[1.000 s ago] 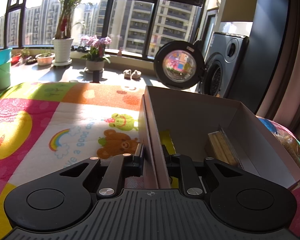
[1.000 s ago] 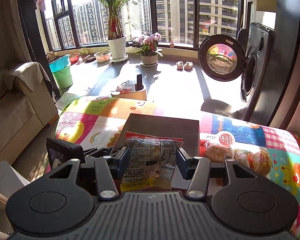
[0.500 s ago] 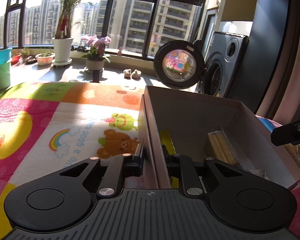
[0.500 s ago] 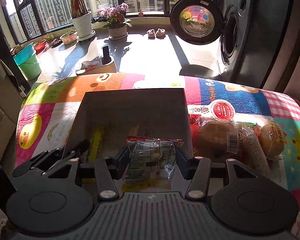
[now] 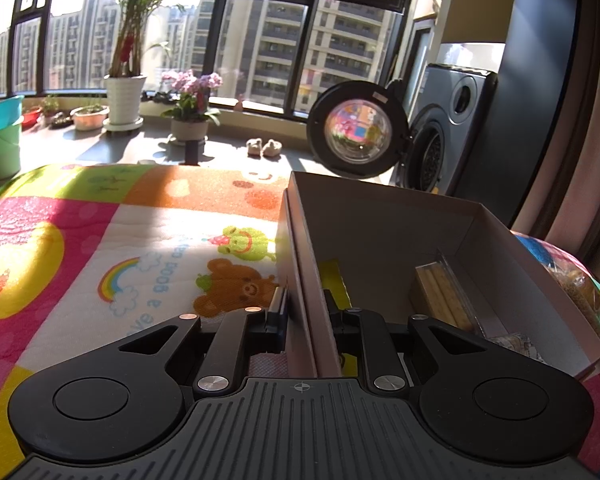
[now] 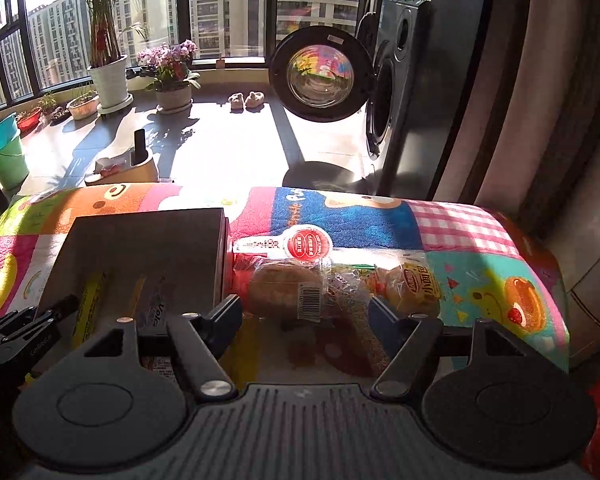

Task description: Organize objects

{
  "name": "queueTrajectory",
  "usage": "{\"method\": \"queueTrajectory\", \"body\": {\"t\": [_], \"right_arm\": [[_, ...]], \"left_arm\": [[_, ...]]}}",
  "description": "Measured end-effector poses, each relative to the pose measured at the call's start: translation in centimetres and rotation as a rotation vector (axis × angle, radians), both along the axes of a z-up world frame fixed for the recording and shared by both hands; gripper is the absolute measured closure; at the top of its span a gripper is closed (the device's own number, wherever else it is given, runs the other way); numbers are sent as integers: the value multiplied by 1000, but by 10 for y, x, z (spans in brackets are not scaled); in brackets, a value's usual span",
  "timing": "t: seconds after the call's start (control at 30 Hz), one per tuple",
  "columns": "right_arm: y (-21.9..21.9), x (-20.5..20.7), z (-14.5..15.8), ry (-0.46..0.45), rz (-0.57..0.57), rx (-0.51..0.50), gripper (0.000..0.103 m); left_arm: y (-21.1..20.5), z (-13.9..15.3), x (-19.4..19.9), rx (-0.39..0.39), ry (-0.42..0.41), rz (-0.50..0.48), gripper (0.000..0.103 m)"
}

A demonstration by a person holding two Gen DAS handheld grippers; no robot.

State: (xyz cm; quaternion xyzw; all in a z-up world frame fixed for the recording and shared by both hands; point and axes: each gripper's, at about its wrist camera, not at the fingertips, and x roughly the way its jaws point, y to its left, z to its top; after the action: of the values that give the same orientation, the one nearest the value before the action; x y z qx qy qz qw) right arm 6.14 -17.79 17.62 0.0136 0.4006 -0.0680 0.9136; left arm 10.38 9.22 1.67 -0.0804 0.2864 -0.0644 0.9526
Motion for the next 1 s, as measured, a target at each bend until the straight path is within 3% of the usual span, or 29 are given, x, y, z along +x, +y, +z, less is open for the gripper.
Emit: {"method": "queueTrajectory", "body": {"t": [0.17, 0.4, 0.77, 1.0], "right_arm": [[-50, -1, -21, 25, -120, 85, 31], [-41, 34, -51, 34, -112, 161, 31], [7, 158, -87, 22, -54, 27, 31], [22, 198, -112, 74, 29, -37, 37]], "left_arm": [[0, 0, 0, 1, 0, 0, 84], [1, 0, 0, 3, -1, 1, 84], [1, 0, 0, 3, 0, 0, 84], [1, 0, -1, 5, 0, 1, 84]]}}
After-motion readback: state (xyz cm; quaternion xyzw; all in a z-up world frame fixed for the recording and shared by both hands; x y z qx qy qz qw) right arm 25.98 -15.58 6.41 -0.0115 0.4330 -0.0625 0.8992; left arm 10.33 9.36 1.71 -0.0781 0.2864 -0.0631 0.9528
